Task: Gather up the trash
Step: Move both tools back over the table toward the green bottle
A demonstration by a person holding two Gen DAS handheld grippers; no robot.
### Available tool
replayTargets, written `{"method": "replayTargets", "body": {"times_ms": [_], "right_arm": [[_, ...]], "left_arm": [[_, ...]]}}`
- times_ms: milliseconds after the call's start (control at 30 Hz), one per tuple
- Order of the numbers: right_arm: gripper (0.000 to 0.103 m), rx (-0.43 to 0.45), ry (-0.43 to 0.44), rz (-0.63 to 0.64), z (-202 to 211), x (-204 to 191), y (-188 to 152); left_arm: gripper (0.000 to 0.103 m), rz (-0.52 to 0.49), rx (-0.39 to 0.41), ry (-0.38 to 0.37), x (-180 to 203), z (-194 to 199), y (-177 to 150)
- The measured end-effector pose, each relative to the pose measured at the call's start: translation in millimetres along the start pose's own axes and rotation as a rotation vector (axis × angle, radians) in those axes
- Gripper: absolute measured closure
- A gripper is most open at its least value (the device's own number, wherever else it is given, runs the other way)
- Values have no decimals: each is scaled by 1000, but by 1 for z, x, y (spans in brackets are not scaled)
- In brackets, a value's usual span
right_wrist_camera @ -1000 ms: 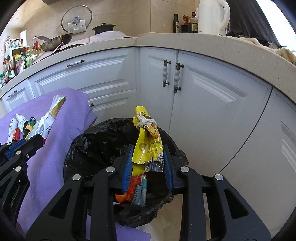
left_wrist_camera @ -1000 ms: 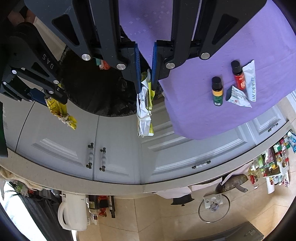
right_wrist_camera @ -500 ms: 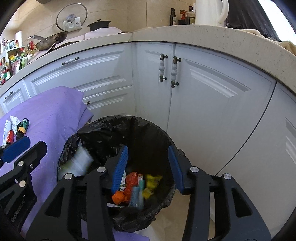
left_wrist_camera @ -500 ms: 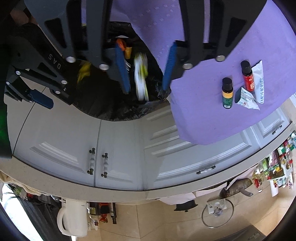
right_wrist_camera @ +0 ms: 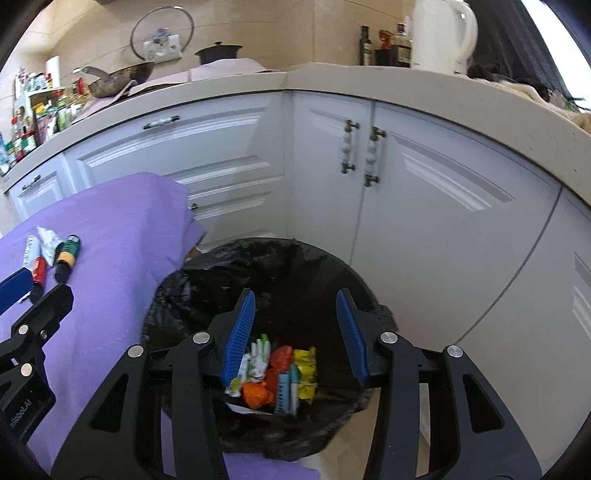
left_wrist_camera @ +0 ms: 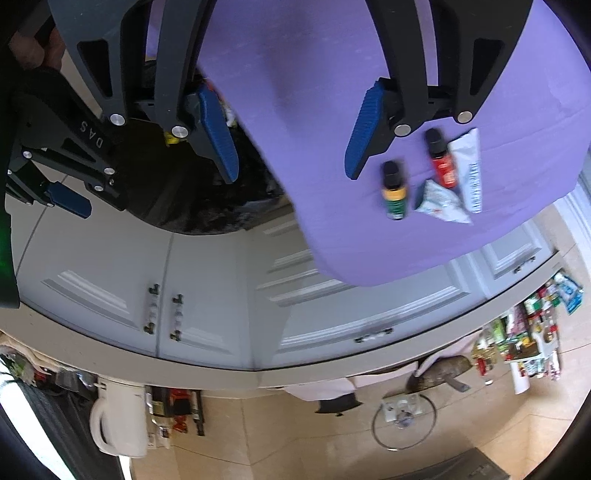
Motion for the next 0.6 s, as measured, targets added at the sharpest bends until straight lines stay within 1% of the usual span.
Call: {"method": "replayTargets", "body": {"times_ms": [233,300,333,367,500,600], "right_arm": [[58,15,73,69,10,-49,7],[55,19,91,85,13,-61,9],[49,21,104,94,15,-70,11],[47,24,114,101,16,-77,12],[46,33,157,141,20,-108,19],[42,32,178,173,19,-129,24]], "left_arm": [[41,51,13,128,-48,17,-8],[40,75,11,156,-63,19,-10],[40,94,8,176,-73,21,-13],[39,109,6,189,-81,22,-14],[37,163,0,236,-113,26,-21],[36,199,-7,269,-136,28,-25]]}}
Point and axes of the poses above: each gripper's, at about its wrist camera, not at the fingertips, and z roughly against the way its jaws point, x to its right, y to its top, the point moved 4 cm from there along -z, roughly the way its jaws point, and after that the axes turned 9 degrees about -y, right-handed, at the moved point
